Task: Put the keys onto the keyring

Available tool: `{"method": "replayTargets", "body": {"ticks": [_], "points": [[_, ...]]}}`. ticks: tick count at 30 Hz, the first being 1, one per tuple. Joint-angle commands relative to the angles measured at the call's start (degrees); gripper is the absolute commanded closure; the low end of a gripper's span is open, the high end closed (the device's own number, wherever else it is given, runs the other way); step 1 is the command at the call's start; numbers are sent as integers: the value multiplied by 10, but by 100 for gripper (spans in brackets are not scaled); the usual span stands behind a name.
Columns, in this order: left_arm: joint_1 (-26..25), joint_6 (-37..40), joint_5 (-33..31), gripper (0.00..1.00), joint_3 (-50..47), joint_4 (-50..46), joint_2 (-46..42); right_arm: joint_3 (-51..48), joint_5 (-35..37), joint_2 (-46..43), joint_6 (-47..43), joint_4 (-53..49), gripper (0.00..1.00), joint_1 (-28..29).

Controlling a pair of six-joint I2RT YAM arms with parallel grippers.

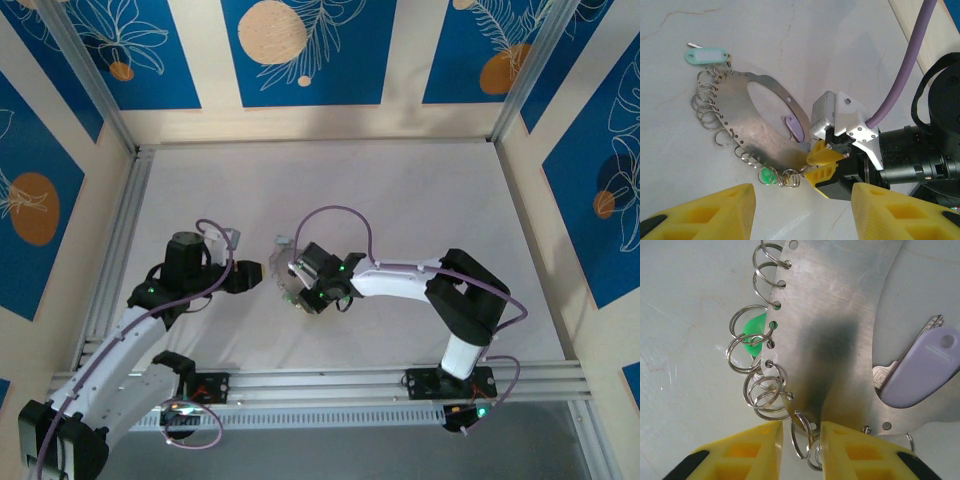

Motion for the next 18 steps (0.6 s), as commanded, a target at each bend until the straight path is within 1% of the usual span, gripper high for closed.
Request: {"method": "replayTargets", "body": {"ticks": [1,12,18], "points": [[9,11,-2,47,5,-6,0,-13,-17,-6,-7,6,75,6],[10,13,-9,47,4,-14,-11,-9,-12,-6,-16,3,83,8],[11,13,-12,47,6,-19,-16,-3,-6,-17,-24,-8,93,9]]}}
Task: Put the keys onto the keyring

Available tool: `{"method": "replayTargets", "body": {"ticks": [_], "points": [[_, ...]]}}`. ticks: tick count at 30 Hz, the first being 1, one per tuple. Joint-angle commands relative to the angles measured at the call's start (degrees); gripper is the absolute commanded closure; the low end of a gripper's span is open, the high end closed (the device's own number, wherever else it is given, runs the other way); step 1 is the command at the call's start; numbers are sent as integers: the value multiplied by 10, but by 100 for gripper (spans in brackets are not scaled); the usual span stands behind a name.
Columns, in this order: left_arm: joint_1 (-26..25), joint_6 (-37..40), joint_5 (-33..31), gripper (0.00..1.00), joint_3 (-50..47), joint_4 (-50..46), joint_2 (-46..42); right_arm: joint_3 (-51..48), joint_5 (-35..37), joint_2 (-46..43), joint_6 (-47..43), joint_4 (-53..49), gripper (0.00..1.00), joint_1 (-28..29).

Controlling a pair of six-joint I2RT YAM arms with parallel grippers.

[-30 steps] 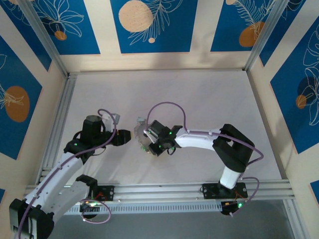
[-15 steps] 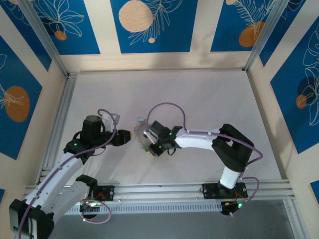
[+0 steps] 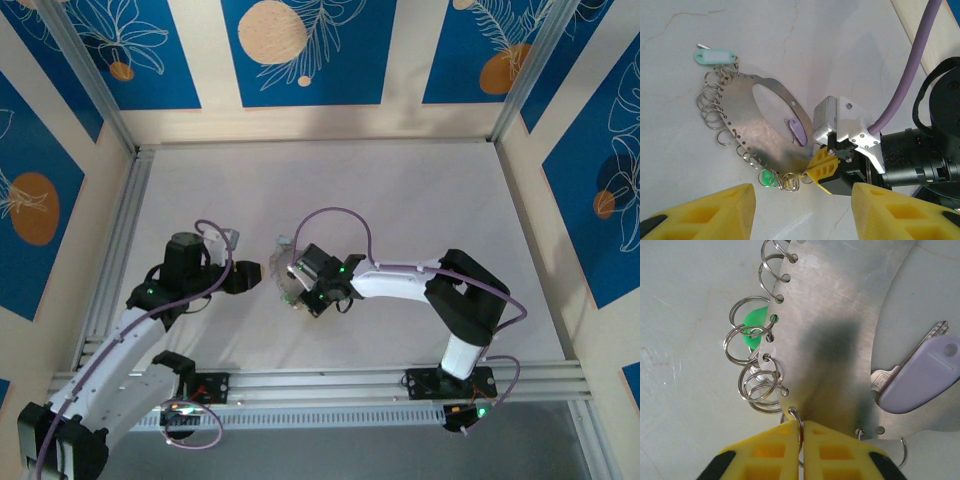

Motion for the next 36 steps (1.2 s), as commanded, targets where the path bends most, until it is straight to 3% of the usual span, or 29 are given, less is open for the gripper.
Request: {"method": "replayTargets", "body": {"ticks": [1,7,17,29,36], "points": [[10,12,-2,47,7,-11,-8,4,-1,-17,-10,-19,94,5],[10,10,-2,47,4,-10,-11,-13,-6,-47,-28,0,100,14],[10,7,26,47,-1,3,-18,-54,-27,-123,-60,43,100,16],[7,-38,143,47,-23,111,-56,-91,-147,-232,-132,73,100,-1],[3,-49,174,49,-16,130,-69,-87,-198,-292,-141,65,100,-31]]}}
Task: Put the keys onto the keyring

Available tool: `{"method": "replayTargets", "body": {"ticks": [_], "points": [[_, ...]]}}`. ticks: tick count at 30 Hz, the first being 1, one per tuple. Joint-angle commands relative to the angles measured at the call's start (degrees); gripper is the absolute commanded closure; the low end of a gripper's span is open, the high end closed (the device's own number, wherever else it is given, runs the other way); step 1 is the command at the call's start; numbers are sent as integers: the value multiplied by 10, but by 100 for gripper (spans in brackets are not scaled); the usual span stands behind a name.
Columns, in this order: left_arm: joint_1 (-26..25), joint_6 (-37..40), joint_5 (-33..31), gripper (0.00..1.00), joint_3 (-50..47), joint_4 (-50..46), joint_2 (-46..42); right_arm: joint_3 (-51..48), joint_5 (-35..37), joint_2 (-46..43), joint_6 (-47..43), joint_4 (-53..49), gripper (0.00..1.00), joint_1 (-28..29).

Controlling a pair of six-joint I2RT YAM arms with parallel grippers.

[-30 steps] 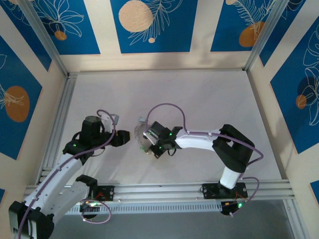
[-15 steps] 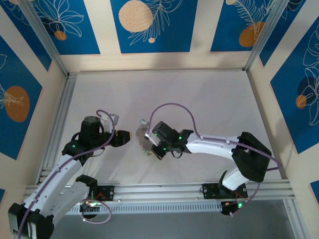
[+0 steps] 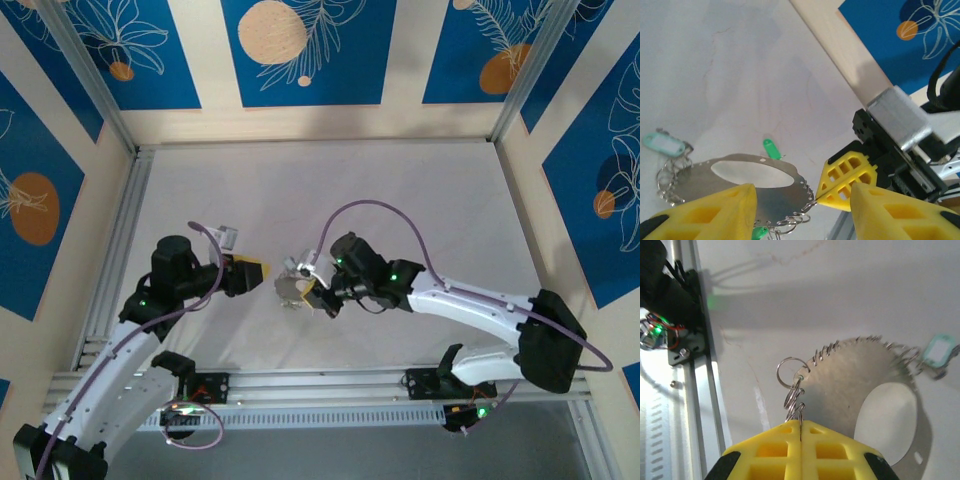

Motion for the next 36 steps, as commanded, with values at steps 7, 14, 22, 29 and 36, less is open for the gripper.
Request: {"method": "replayTargets", "body": {"ticks": [7,14,22,29,36], "points": [[-8,-19,72,53,13,49,-16,12,-95,-59,-29,0,100,-41],[-27,24,130,54,68,22,-26,42,-133,-92,-45,-25,100,-51],[-57,129,165,58,119,-39,-1,76,-154,-102,-45,-28,100,-53],[-99,198,130,62,154,-92,48,91,-166,-97,-46,-32,100,-50],[-131,219,95,65,165,-103,73,103,-178,-98,-49,-33,100,-48]]}}
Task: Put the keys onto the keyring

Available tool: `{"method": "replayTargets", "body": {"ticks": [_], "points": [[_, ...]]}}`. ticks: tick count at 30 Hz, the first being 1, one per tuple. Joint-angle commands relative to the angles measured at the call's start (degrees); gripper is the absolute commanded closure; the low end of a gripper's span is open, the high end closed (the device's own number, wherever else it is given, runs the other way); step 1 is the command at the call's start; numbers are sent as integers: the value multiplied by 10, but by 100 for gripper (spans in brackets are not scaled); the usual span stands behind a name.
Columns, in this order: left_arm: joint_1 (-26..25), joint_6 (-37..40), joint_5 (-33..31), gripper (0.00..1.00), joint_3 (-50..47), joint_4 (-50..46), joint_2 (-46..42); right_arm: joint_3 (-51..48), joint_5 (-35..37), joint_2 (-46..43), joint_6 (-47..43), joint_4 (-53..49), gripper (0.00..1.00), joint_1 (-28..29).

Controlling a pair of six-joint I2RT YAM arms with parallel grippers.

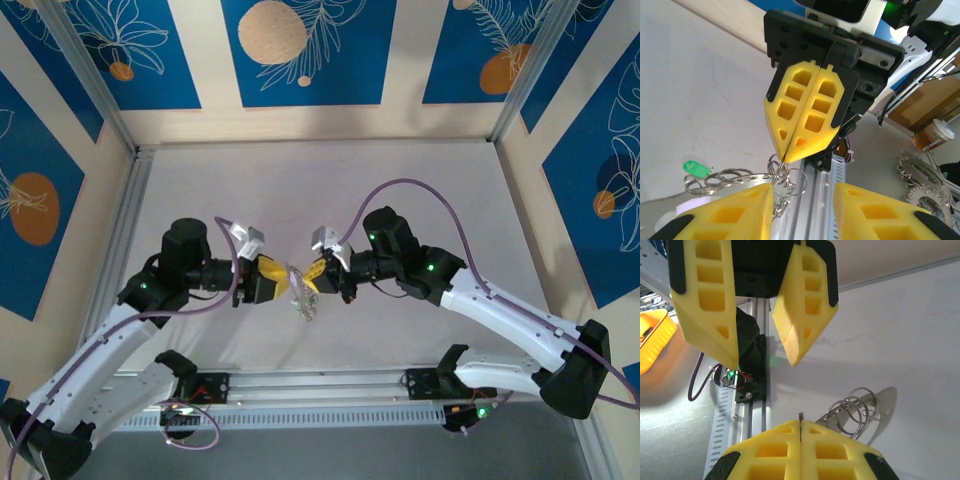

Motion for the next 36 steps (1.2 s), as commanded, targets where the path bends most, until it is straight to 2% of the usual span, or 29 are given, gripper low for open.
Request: {"method": "replayTargets", "body": {"ticks": [1,9,36], "points": [[-12,31,-17,65,25,-16,4,29,-28,-6,-14,2,100,3],[-41,44,-30,67,38,-24,16,38,-40,-9,-17,7,100,10],[-68,58,-49,71,47,-38,39,37,-46,-23,-14,31,100,30]]}}
